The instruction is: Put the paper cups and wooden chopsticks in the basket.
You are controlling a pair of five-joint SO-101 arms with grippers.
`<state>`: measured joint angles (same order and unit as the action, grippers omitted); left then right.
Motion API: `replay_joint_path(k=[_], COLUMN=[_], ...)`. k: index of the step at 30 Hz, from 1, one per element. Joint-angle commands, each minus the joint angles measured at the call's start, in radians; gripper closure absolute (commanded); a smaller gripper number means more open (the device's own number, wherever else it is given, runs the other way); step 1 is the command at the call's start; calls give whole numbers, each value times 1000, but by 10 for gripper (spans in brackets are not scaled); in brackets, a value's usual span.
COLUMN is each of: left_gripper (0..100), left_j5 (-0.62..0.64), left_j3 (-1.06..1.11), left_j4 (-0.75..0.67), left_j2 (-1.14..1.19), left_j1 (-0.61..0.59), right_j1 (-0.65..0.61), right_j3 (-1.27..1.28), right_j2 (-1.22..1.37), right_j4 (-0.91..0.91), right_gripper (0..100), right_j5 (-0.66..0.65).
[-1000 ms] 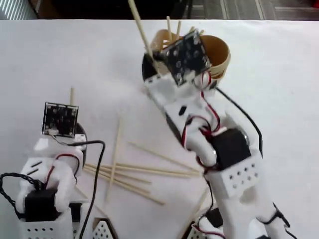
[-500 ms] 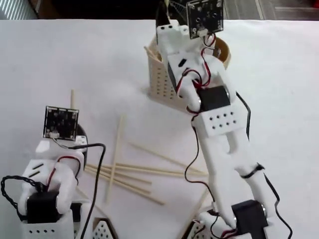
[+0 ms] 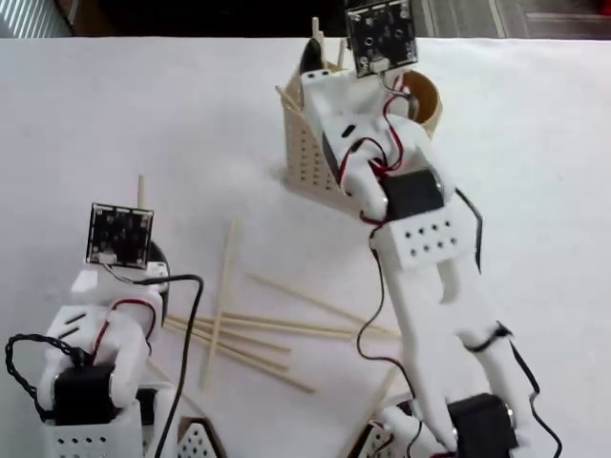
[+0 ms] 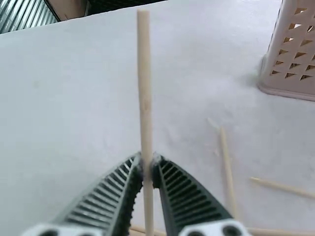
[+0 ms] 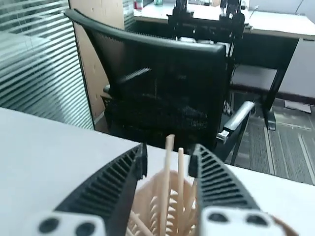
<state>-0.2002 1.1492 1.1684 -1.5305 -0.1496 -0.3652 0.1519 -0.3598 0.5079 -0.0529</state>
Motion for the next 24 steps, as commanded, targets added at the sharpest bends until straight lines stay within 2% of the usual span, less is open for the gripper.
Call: replay_joint_path(k=[1, 7, 11, 17, 20, 24], left_gripper=[980, 980, 980, 980, 980, 980], left_j5=[6, 15, 15, 17, 17, 17], left_j3=[-3, -5, -6, -103, -180, -221], left_j4=[-21, -49, -81, -100, -144, -304], left_j2=[-5, -18, -51, -96, -96, -96], left_j1=[-8, -58, -64, -65, -62, -61], right_j1=[2, -45, -82, -73, -44, -7], right_j3=[-55, 57, 256, 555, 706, 879], right_j2=[-102, -209, -277, -325, -332, -332], right_j4=[73, 432, 529, 483, 352, 117], right_gripper=[971, 980, 981, 981, 981, 981], right_j5=[-5, -3, -3, 2, 5, 6])
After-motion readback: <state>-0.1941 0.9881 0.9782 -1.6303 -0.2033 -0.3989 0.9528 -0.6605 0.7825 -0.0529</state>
